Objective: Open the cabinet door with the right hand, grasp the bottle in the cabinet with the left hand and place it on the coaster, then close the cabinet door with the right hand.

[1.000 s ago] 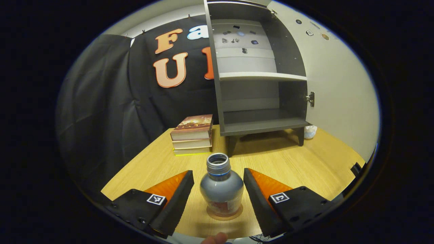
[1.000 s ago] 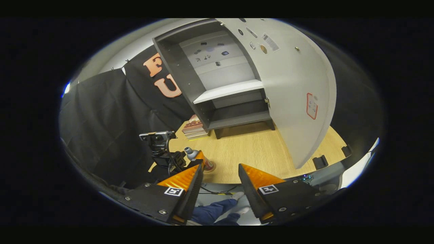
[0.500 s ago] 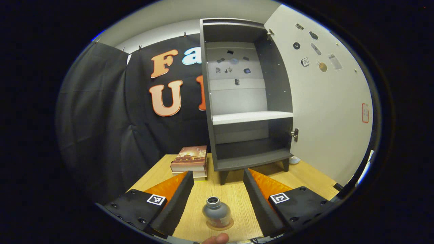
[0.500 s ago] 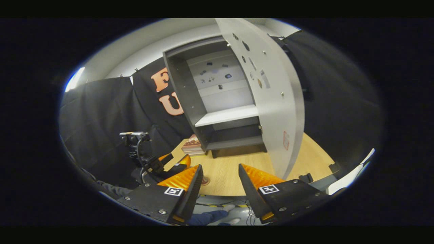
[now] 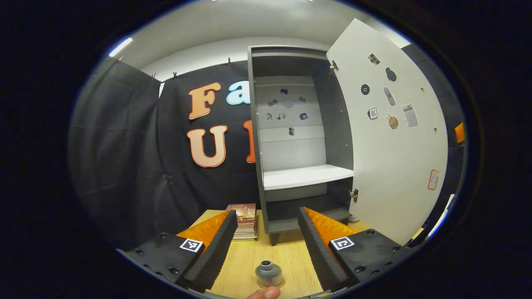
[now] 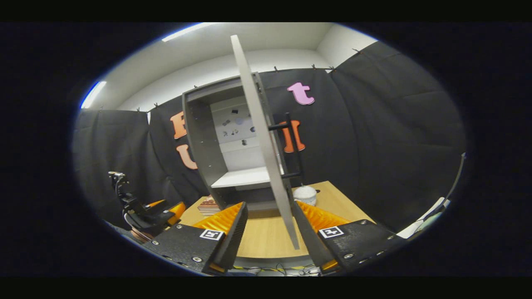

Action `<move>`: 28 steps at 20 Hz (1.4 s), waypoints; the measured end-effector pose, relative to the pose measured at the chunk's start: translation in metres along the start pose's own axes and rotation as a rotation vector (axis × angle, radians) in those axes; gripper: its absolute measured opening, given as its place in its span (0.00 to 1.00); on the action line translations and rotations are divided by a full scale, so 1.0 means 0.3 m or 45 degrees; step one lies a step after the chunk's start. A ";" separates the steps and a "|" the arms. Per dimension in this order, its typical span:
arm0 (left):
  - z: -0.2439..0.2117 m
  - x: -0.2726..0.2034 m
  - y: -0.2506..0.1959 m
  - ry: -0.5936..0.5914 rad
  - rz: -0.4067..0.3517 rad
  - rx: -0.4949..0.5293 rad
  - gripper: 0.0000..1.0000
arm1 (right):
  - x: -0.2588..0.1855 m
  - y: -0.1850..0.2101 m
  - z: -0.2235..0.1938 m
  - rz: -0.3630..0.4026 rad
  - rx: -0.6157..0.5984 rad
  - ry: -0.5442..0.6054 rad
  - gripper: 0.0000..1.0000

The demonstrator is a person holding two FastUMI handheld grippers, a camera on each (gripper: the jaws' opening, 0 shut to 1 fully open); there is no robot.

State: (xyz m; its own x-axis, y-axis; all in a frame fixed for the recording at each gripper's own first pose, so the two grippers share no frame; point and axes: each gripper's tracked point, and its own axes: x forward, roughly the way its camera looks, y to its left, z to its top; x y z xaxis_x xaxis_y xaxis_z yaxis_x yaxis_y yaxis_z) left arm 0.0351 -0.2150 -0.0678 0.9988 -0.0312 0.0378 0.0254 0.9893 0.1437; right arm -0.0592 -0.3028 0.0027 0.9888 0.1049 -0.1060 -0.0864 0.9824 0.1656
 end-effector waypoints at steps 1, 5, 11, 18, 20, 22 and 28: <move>0.009 -0.008 -0.004 0.001 -0.006 0.005 0.96 | -0.005 -0.025 0.022 -0.003 -0.014 -0.019 0.69; 0.033 -0.049 0.012 0.024 -0.014 -0.013 0.95 | 0.030 -0.105 0.080 -0.019 -0.049 -0.050 0.70; 0.078 -0.086 0.069 0.029 0.031 0.006 0.95 | 0.160 -0.149 0.089 -0.001 -0.060 -0.063 0.70; 0.037 -0.067 0.147 0.064 0.072 0.003 0.96 | 0.152 -0.073 0.068 -0.015 -0.161 -0.079 0.70; 0.009 -0.052 0.180 0.089 0.063 -0.031 0.99 | 0.128 0.008 0.040 0.020 -0.166 -0.064 0.70; -0.009 -0.037 0.231 0.106 0.068 -0.059 0.96 | 0.149 0.091 0.019 0.061 -0.136 -0.058 0.70; -0.030 0.023 0.388 0.112 0.088 -0.078 0.96 | 0.235 0.317 -0.043 0.145 -0.121 -0.050 0.70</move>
State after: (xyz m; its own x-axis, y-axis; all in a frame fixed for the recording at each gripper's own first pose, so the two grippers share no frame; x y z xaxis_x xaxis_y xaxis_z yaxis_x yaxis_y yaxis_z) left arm 0.0452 -0.0988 -0.0597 0.9980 0.0471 -0.0414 -0.0436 0.9956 0.0825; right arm 0.0008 -0.1999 -0.0015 0.9758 0.2121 -0.0529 -0.2075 0.9749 0.0810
